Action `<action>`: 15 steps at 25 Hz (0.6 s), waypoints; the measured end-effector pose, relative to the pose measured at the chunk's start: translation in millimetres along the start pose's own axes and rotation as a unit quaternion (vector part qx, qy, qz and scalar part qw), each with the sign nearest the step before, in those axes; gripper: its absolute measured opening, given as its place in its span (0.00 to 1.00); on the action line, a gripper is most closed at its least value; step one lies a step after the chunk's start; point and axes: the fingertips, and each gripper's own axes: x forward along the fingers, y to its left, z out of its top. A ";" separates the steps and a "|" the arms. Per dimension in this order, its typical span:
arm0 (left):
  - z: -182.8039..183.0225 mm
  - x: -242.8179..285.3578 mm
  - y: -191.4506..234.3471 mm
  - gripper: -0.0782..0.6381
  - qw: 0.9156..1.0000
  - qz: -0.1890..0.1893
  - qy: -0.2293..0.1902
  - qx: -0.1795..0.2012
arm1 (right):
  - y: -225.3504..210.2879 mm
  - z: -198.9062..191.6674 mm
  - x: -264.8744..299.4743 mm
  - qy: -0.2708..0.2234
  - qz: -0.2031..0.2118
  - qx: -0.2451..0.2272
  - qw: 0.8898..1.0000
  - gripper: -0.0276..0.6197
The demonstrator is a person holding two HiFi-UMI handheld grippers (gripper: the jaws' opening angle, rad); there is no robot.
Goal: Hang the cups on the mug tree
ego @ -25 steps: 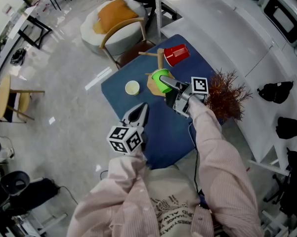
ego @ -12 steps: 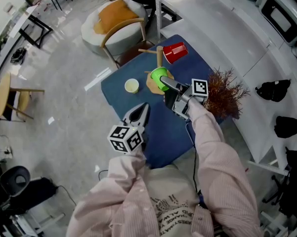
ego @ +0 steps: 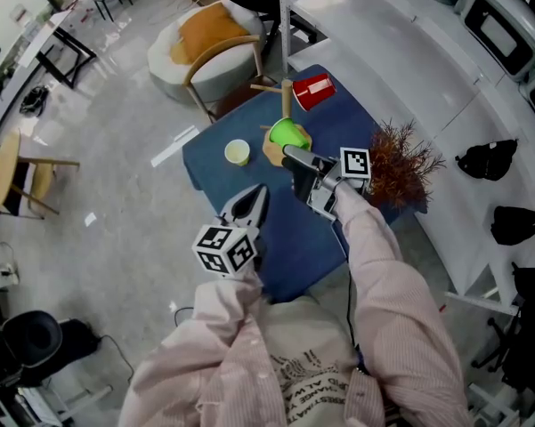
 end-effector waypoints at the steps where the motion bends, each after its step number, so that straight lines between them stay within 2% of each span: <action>1: -0.1 -1.6 -0.8 0.11 1.000 0.001 -0.002 0.001 | -0.2 -4.0 -0.5 0.005 -0.002 -0.004 1.000 0.60; 7: -0.1 -13.0 -6.7 0.11 1.000 0.008 -0.013 0.003 | -1.8 -27.2 -5.5 0.031 -0.029 -0.039 0.998 0.60; 11: -0.5 -22.1 -10.8 0.11 1.000 0.014 -0.022 0.006 | -0.6 -43.0 -11.0 0.051 -0.056 -0.099 0.992 0.59; 15: -0.4 -30.5 -15.9 0.11 0.999 0.020 -0.031 0.012 | 13.7 -52.8 -16.6 0.044 -0.070 -0.164 0.983 0.59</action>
